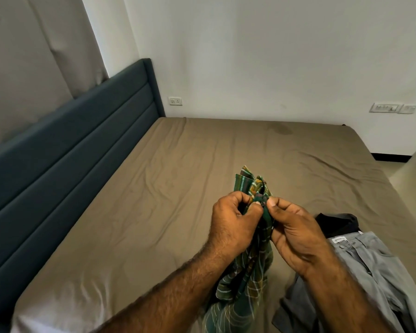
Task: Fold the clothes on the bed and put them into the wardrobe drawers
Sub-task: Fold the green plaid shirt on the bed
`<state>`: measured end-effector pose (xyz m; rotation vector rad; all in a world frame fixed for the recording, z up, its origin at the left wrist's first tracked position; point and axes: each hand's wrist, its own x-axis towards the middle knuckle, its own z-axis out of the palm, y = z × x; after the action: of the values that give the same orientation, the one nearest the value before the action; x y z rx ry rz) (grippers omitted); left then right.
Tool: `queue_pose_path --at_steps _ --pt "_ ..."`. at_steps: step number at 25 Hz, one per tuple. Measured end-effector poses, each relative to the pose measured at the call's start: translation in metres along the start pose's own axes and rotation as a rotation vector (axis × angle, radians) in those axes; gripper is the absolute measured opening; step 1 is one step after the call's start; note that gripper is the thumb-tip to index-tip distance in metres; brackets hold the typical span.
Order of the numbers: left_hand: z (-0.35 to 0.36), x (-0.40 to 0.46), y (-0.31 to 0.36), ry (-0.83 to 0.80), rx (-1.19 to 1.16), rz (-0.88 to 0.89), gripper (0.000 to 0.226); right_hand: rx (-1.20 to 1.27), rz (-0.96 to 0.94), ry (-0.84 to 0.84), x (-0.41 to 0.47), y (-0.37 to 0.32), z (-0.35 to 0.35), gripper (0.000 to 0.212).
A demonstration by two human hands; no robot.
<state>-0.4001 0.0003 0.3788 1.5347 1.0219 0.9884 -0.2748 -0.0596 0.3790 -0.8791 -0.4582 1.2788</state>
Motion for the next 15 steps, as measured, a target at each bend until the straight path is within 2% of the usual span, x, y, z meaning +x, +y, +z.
queue_pose_path --at_steps 4,6,8,9,12,15 --pt "0.0 0.0 0.002 0.01 -0.002 0.017 0.017 -0.281 -0.16 0.061 0.005 0.003 -0.007 0.026" --pt "-0.004 0.003 0.001 -0.052 -0.048 0.023 0.016 -0.307 -0.169 0.034 0.006 0.0 -0.012 0.027" --pt "-0.01 0.01 0.001 -0.14 -0.079 0.035 0.014 -0.338 -0.169 0.005 0.007 -0.007 -0.018 0.042" --pt "-0.013 0.014 -0.001 -0.187 -0.085 0.046 0.014 -0.372 -0.179 0.02 0.007 -0.01 -0.019 0.041" --pt "-0.014 0.019 -0.004 -0.256 -0.041 0.107 0.013 -0.453 -0.234 0.075 0.007 -0.013 -0.016 0.008" --pt "-0.013 0.021 -0.009 -0.256 -0.01 0.148 0.009 -0.614 -0.301 0.069 0.005 -0.011 -0.012 0.013"
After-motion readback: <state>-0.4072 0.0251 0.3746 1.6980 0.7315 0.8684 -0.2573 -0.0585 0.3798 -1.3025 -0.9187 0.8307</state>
